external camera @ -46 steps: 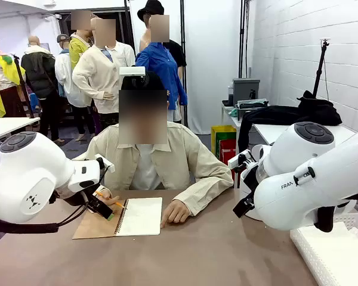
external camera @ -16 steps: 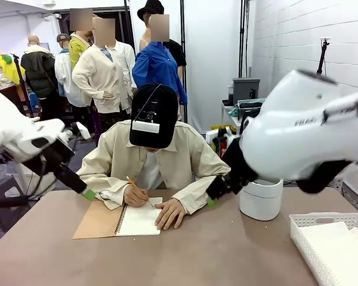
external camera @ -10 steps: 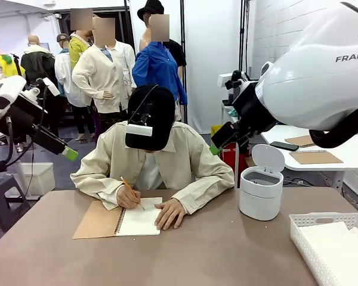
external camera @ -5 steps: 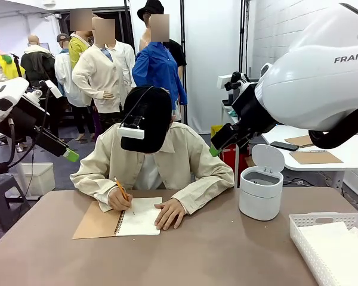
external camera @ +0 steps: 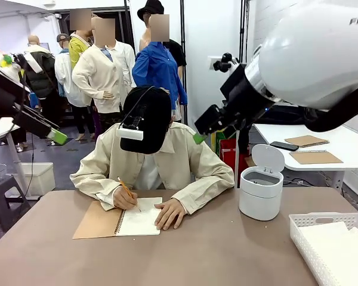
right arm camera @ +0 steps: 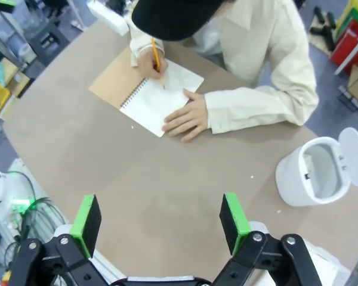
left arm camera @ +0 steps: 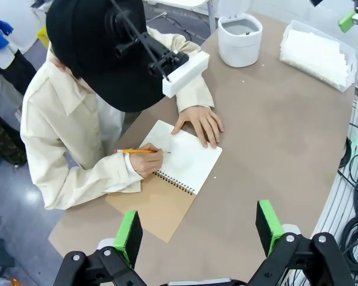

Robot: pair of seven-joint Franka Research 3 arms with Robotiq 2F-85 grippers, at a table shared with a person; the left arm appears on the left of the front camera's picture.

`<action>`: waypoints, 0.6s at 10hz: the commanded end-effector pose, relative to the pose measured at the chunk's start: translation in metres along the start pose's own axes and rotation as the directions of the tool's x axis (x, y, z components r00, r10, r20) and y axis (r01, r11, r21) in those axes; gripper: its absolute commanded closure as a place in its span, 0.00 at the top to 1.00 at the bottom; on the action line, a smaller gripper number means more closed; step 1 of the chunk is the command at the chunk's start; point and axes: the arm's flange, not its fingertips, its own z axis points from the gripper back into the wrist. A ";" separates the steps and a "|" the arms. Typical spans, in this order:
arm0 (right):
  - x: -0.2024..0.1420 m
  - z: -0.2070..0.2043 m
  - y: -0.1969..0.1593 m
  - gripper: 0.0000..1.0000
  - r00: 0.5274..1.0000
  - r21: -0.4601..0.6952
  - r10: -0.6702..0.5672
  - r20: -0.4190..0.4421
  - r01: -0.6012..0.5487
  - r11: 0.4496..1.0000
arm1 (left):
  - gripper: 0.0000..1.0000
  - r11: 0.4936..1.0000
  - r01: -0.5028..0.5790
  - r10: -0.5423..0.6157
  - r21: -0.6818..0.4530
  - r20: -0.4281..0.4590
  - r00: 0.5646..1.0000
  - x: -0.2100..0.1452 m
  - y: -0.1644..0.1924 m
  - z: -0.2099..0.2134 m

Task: Sort the paper based on its condition.
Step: If a person hands you a paper, place it in the Organizing basket , and if it's crumpled, put it in the Trash can.

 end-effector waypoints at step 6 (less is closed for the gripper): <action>0.025 0.057 -0.005 1.00 0.997 -0.061 0.081 0.012 -0.080 0.995 | 1.00 0.994 0.094 -0.094 0.054 -0.007 0.996 0.025 0.001 0.030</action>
